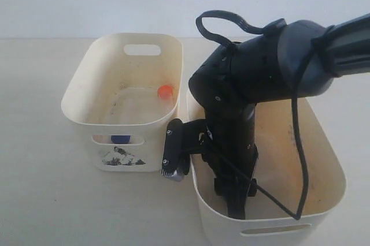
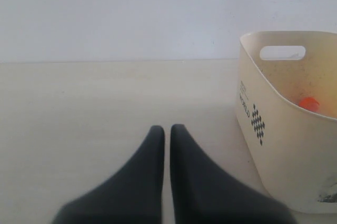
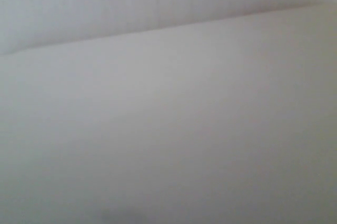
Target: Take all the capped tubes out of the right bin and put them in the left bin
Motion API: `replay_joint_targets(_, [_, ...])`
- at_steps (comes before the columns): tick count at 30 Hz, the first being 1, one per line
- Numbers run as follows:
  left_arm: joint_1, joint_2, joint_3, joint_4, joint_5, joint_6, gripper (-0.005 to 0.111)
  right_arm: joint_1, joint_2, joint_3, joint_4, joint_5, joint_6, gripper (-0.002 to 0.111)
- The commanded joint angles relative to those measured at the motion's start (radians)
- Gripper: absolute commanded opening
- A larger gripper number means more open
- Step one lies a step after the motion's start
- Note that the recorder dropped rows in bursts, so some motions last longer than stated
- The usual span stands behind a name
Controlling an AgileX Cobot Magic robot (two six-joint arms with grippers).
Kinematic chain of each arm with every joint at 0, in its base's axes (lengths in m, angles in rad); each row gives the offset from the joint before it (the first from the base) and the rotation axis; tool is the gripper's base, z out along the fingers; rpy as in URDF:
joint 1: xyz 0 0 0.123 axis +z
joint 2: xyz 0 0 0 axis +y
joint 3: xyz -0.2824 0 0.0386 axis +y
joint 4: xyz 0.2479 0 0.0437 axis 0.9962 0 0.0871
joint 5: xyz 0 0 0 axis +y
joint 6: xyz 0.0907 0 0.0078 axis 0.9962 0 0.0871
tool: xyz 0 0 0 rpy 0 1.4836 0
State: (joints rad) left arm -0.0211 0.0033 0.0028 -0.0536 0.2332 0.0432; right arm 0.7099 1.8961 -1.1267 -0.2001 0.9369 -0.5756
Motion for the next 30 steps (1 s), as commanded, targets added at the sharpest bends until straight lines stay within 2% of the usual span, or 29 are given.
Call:
replay_joint_targets(1, [0.001,-0.003,-0.003,0.002,-0.001,-0.008,0.004,-0.002,0.047,0.01,-0.022,0.011,-0.002,0.045])
replay_joint_targets(2, [0.001,-0.003,-0.003,0.002,-0.001,-0.008,0.004,-0.002,0.056,0.01,-0.022,0.011,-0.002,0.04])
replay_joint_targets(3, [0.001,-0.003,-0.003,0.002,-0.001,-0.008,0.004,-0.002,0.069,0.01,-0.023,0.011,-0.002,0.025])
replay_joint_targets(4, [0.001,-0.003,-0.003,0.002,-0.001,-0.008,0.004,-0.002,0.068,0.01,-0.023,0.011,-0.002,0.018])
replay_joint_targets(5, [0.001,-0.003,-0.003,0.002,-0.001,-0.008,0.004,-0.002,0.068,0.01,-0.026,0.011,-0.002,-0.001])
replay_joint_targets(12, [0.001,-0.003,-0.003,0.002,-0.001,-0.008,0.004,-0.002,-0.063,0.008,-0.076,0.106,0.03,0.0])
replay_joint_targets(22, [0.001,-0.003,-0.003,0.002,-0.001,-0.008,0.004,-0.002,-0.38,0.008,-0.111,0.099,0.024,0.0])
replay_joint_targets(26, [0.001,-0.003,-0.003,0.002,-0.001,-0.008,0.004,-0.002,-0.467,-0.023,-0.102,0.017,0.028,0.0])
replay_joint_targets(30, [0.001,-0.003,-0.003,0.002,-0.001,-0.008,0.004,-0.002,-0.518,-0.078,0.055,-0.195,0.028,0.0])
